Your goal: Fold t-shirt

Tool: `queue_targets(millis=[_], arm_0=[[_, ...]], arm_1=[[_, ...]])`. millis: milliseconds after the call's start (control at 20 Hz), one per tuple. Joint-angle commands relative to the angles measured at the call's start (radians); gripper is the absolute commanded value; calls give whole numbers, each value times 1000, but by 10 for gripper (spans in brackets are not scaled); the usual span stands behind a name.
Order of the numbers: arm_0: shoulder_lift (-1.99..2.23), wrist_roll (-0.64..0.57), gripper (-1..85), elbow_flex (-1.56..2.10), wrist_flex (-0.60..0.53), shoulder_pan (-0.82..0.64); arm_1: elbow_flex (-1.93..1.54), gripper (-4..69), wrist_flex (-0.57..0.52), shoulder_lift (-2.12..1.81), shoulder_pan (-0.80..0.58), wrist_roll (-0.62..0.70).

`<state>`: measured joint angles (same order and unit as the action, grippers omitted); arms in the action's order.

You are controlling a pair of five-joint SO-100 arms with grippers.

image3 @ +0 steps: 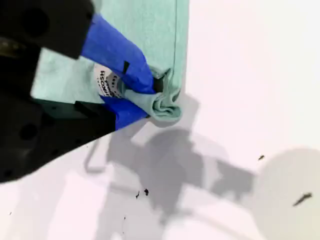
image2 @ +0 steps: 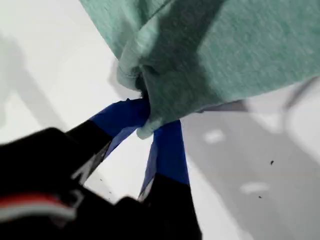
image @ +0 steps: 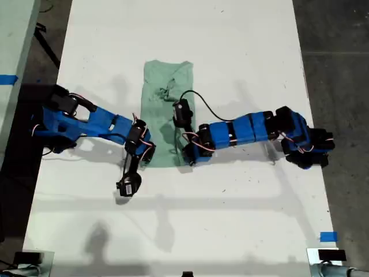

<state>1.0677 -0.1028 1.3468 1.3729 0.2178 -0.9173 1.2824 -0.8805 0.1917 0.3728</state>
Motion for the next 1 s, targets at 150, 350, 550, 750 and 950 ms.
queue_targets(millis=[150, 350, 550, 750, 950], arm_0=[[-51, -60, 0, -430, 321, 181], [-5, -49, 0, -555, 370, 267], [95, -107, 0, -561, 341, 250], [225, -264, 0, -557, 344, 94], [290, -413, 0, -534, 385, -120]], arm_1=[[94, -12, 83, -153, 160, -44], [156, -12, 66, -167, 258, -110], [161, -12, 11, -210, 221, -75], [164, -12, -12, -281, 48, 66], [163, -12, 14, -296, -149, 179]])
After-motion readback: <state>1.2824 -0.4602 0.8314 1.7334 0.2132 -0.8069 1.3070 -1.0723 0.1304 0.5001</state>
